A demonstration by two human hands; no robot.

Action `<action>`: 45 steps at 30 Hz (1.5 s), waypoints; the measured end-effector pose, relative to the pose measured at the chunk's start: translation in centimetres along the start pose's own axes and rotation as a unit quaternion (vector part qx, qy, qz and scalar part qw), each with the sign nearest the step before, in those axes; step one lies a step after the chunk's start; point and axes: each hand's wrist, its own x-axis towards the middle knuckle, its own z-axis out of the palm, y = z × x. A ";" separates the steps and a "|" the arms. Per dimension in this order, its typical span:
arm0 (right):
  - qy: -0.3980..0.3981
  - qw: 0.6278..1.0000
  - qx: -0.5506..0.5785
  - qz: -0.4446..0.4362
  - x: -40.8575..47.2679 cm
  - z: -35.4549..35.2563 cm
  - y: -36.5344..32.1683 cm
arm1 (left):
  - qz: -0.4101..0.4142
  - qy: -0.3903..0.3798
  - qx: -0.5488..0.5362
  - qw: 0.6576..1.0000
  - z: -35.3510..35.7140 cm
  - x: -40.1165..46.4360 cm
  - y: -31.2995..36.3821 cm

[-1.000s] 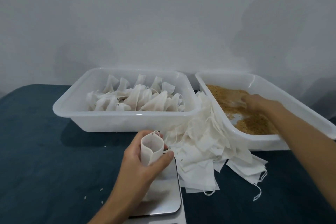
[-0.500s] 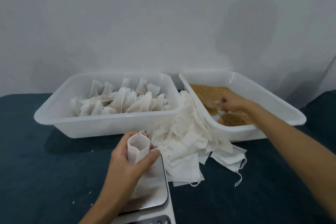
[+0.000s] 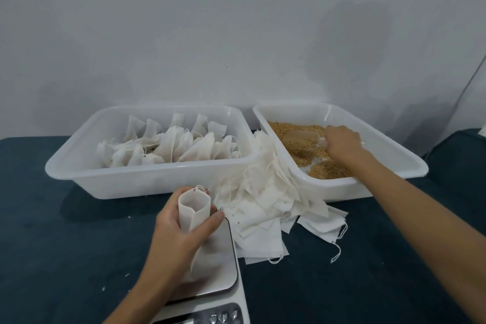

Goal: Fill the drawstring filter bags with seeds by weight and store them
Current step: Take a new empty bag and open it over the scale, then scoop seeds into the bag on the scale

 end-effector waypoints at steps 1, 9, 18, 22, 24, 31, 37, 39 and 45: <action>-0.003 1.000 0.014 0.003 -0.1 0.0 0.2 | -0.002 0.000 -0.001 1.000 0.0 0.0 0.0; -0.116 0.959 0.256 0.035 -1.7 -1.7 2.4 | -0.004 -0.010 -0.004 1.000 0.0 -0.2 0.2; -0.104 0.954 0.264 -0.098 -5.9 -6.9 0.7 | -0.013 -0.009 0.009 1.000 0.2 -0.2 0.4; -0.114 0.905 0.356 -0.204 -9.5 -9.5 -1.2 | -0.021 -0.013 0.019 1.000 0.1 -0.1 0.6; -0.122 0.885 0.374 -0.249 -11.2 -10.4 -2.4 | -0.027 -0.017 0.017 0.999 0.1 -0.1 0.5; -0.115 0.890 0.299 -0.324 -14.8 -12.6 -4.6 | -0.037 -0.031 0.062 0.997 -0.4 -0.1 0.2; -0.079 0.898 0.268 -0.340 -14.7 -14.1 -5.1 | -0.036 -0.034 0.051 0.997 -0.2 -0.3 0.4; -0.072 0.898 0.263 -0.346 -14.5 -14.2 -5.2 | -0.031 -0.034 0.041 0.998 -0.2 -0.3 0.5; -0.036 0.907 0.199 -0.369 -13.8 -15.1 -5.8 | -0.026 -0.066 0.001 0.998 0.0 -0.5 0.5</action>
